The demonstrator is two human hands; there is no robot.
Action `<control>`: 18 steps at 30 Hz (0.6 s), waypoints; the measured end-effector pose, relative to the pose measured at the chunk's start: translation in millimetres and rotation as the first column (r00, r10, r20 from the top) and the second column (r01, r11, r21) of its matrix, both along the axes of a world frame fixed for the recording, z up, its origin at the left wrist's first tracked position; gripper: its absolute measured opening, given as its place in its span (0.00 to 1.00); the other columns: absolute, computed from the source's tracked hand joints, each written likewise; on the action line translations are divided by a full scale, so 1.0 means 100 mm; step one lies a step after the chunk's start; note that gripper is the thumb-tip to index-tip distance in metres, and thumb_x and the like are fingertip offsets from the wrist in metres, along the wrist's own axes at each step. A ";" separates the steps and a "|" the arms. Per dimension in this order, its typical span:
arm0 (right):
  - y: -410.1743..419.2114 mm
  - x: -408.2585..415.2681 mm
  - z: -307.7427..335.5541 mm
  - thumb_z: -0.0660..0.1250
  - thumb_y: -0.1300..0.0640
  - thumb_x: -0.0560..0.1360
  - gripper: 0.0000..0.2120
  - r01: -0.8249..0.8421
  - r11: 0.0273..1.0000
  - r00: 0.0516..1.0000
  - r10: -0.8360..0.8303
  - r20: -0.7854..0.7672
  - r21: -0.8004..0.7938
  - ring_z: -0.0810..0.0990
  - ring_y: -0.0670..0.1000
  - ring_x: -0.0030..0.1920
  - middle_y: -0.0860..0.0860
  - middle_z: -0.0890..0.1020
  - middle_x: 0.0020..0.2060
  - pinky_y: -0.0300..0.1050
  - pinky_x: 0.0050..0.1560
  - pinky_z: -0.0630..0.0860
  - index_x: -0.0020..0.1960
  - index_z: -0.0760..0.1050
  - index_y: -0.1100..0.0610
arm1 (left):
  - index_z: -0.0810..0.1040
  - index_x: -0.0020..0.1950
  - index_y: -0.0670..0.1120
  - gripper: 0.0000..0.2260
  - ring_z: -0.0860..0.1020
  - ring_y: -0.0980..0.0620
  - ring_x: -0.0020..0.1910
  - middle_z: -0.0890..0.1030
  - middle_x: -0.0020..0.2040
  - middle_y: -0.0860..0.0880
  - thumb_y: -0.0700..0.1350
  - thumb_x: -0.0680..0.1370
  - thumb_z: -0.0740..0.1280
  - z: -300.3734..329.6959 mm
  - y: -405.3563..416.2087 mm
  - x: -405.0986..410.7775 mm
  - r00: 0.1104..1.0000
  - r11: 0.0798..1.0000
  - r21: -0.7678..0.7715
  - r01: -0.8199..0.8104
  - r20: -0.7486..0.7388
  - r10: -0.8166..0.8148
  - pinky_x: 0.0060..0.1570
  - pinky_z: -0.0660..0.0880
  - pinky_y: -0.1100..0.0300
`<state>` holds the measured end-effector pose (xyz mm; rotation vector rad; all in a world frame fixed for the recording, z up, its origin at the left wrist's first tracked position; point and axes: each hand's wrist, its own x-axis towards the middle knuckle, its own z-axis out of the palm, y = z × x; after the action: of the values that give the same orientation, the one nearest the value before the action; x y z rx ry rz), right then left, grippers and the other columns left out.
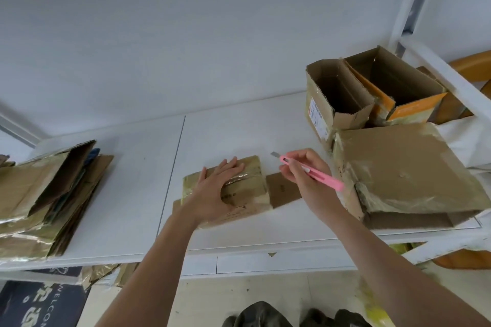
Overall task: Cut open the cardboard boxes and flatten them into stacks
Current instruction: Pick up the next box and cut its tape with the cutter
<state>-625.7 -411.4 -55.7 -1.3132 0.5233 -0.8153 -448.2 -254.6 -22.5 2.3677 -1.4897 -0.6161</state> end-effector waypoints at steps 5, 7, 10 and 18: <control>0.01 0.11 -0.03 0.64 0.64 0.79 0.04 -0.053 0.999 0.996 0.053 -0.070 0.002 0.82 0.66 0.45 0.57 0.82 0.38 0.71 0.52 0.77 0.46 0.76 0.62 | 0.59 0.77 0.59 0.41 0.45 0.67 0.75 0.52 0.77 0.65 0.50 0.70 0.77 -0.07 -0.04 -0.01 0.995 0.995 -0.066 -0.074 -0.075 0.069 0.76 0.34 0.54; 0.02 0.15 -0.07 0.65 0.63 0.80 0.04 -0.052 0.998 0.993 0.049 -0.112 -0.025 0.82 0.67 0.46 0.58 0.82 0.40 0.72 0.50 0.77 0.46 0.76 0.60 | 0.59 0.77 0.59 0.40 0.46 0.67 0.76 0.53 0.78 0.64 0.52 0.70 0.77 -0.07 -0.06 0.00 0.992 0.994 -0.069 -0.088 -0.096 0.082 0.75 0.34 0.55; 0.04 0.18 -0.10 0.64 0.61 0.80 0.03 -0.061 0.996 0.985 0.049 -0.163 -0.068 0.82 0.63 0.47 0.56 0.83 0.42 0.69 0.48 0.78 0.47 0.76 0.58 | 0.60 0.77 0.59 0.39 0.46 0.67 0.75 0.53 0.78 0.64 0.56 0.70 0.75 -0.09 -0.07 0.01 0.989 0.992 -0.072 -0.104 -0.111 0.096 0.75 0.34 0.56; 0.03 0.28 -0.11 0.64 0.61 0.80 0.03 -0.050 0.984 0.979 0.014 -0.204 -0.172 0.83 0.57 0.46 0.52 0.83 0.42 0.61 0.45 0.80 0.48 0.75 0.58 | 0.61 0.77 0.58 0.38 0.46 0.68 0.75 0.54 0.78 0.63 0.57 0.71 0.75 -0.10 -0.07 0.02 0.982 0.988 -0.085 -0.129 -0.150 0.115 0.76 0.33 0.54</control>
<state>-597.3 -407.9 -66.5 -1.5753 0.5987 -0.7171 -445.7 -261.3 -32.3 2.2703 -1.2739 -0.6571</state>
